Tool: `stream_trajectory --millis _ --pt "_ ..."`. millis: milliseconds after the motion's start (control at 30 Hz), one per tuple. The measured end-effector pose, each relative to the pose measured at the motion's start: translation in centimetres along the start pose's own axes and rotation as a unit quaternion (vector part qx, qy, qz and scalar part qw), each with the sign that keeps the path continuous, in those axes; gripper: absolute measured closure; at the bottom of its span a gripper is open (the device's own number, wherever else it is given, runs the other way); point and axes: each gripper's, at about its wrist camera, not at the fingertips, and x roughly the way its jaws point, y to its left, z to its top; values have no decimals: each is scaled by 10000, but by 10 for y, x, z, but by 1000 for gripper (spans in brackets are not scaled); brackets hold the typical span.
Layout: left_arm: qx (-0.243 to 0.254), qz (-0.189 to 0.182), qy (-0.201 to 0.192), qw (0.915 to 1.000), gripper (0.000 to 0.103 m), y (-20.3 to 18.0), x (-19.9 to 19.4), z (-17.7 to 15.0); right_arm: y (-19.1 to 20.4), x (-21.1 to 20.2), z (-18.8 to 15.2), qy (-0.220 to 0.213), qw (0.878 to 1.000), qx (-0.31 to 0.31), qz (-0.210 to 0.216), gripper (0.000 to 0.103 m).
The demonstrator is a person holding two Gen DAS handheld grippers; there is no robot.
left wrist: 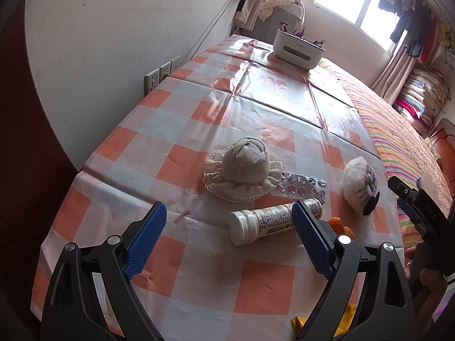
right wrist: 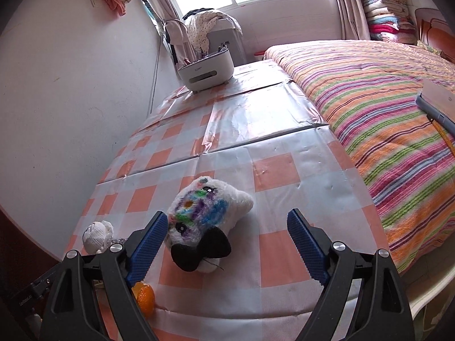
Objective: Collect trash
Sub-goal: 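Return both tools to the table and grasp the white plush cat with the right tool, then grasp the white pill tube with the left tool while the right tool holds the plush cat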
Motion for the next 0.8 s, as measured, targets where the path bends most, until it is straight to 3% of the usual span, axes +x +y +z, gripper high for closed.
stream_trajectory --millis 200,300,533,633,800 --pt "-38 14 74 10000 15 4 6 3 8 17 7 85 9999 -48 136 19" --pt "-90 -52 150 9998 15 5 10 4 18 29 7 188 9994 -297 -12 19" --pt "-159 -187 262 9994 15 4 17 6 27 57 -2 645 9961 -608 35 20" --pt "2 -244 353 9991 15 -3 21 6 36 56 -6 702 9934 -876 221 52" --pt "726 -421 683 9941 15 -25 34 5 37 51 -9 725 9927 -910 311 58"
